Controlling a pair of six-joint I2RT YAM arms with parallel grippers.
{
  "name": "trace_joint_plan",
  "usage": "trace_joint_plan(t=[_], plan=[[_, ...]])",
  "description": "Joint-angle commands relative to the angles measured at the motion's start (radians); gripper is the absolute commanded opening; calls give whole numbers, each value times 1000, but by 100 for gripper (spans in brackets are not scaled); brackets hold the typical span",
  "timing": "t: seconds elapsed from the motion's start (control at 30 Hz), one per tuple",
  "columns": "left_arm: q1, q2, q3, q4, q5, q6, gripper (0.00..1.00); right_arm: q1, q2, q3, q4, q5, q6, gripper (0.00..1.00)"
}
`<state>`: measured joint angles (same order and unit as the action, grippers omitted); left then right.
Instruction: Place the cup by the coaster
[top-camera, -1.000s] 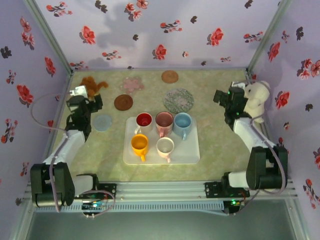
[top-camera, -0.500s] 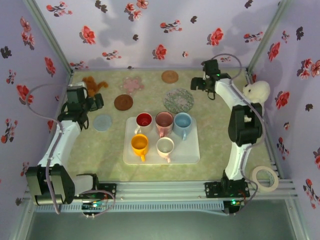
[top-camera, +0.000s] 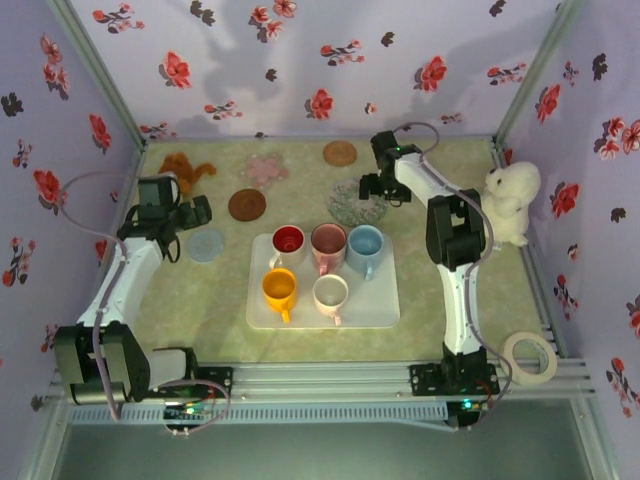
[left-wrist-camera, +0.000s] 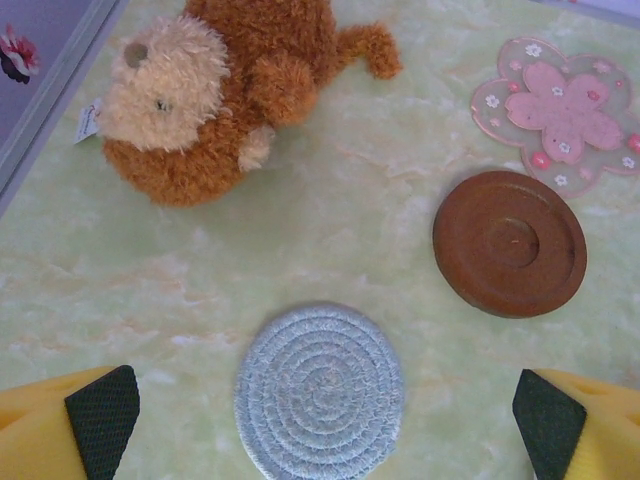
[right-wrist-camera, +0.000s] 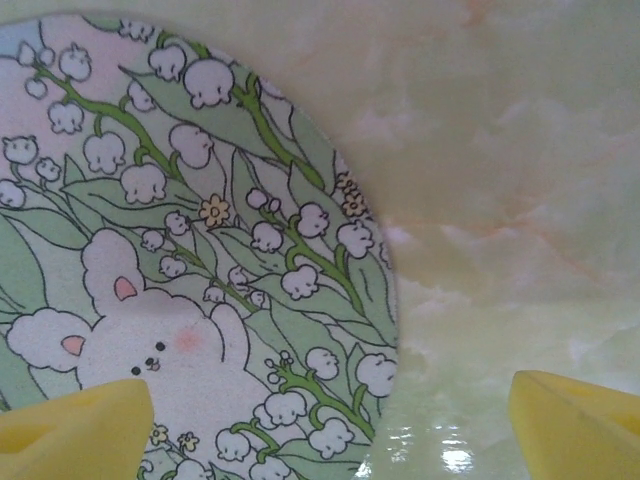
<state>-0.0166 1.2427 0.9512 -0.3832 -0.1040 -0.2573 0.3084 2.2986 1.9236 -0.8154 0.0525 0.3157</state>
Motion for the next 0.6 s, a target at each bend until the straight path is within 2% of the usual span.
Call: trace_joint_plan(t=[0.0, 0.37, 0.57], plan=[[1, 6, 14, -17, 18, -17, 99, 19, 29, 47, -48, 18, 35, 92], [2, 9, 16, -26, 19, -8, 99, 31, 102, 88, -64, -30, 65, 84], [2, 11, 17, -26, 19, -7, 100, 43, 117, 92, -86, -14, 70, 82]])
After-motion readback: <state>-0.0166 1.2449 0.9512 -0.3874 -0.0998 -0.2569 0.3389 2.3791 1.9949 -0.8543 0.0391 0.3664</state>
